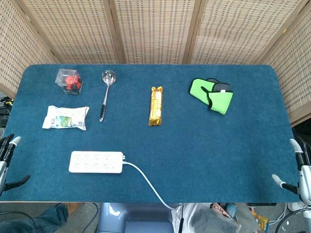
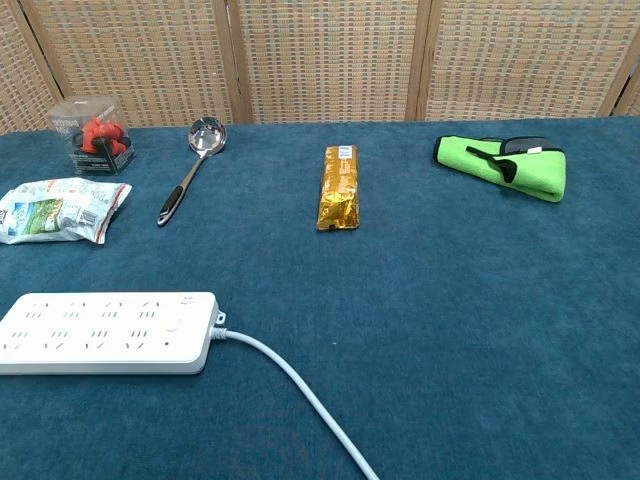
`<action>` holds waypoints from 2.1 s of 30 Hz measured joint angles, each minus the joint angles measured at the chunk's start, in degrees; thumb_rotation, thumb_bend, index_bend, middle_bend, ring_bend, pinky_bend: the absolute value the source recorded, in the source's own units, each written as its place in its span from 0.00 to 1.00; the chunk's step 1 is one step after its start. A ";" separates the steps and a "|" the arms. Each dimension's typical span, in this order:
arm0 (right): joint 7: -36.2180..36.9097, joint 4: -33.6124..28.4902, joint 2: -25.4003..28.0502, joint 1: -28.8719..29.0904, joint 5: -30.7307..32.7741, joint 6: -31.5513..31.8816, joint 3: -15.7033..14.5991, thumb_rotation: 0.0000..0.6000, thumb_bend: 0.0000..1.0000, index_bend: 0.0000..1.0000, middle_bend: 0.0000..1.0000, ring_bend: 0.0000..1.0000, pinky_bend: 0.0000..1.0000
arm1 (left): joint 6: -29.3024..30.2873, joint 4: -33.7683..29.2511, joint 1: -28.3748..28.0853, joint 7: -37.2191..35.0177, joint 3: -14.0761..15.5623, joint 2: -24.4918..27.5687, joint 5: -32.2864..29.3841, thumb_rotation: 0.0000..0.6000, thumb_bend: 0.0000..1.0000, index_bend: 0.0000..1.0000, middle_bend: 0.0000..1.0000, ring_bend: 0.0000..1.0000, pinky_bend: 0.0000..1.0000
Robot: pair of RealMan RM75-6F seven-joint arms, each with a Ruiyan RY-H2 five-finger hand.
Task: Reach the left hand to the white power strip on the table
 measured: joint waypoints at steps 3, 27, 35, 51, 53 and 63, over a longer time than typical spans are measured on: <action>-0.08 0.01 -0.01 -0.01 0.04 -0.01 -0.01 1.00 0.00 0.00 0.00 0.00 0.00 | 0.01 0.10 0.00 -0.07 -0.01 -0.04 0.08 1.00 0.00 0.00 0.00 0.00 0.00; 0.41 0.01 0.08 0.34 0.61 -0.87 0.17 1.00 0.00 0.00 0.00 0.00 0.00 | -13.13 -0.19 -6.87 -1.86 0.73 -9.60 0.90 1.00 1.00 0.12 1.00 1.00 1.00; 1.19 0.24 0.26 0.47 1.43 -1.37 0.39 1.00 0.00 0.00 0.00 0.00 0.00 | -24.98 -5.16 -12.74 4.78 0.40 -13.80 -9.84 1.00 1.00 0.14 1.00 1.00 1.00; 2.55 0.70 0.62 0.83 2.48 -2.45 0.67 1.00 0.00 0.00 0.00 0.00 0.00 | -30.84 -5.56 -20.48 15.77 -0.71 -23.53 -26.10 1.00 1.00 0.14 1.00 1.00 1.00; 2.75 0.75 0.67 0.85 2.53 -2.51 0.69 1.00 0.00 0.00 0.00 0.00 0.00 | -30.80 -5.40 -21.05 16.94 -0.69 -24.30 -27.14 1.00 1.00 0.14 1.00 1.00 1.00; 3.75 0.90 0.96 0.82 2.54 -2.52 0.73 1.00 0.00 0.00 0.00 0.00 0.00 | -29.39 -4.64 -23.14 20.25 0.30 -27.15 -31.02 1.00 1.00 0.14 1.00 1.00 1.00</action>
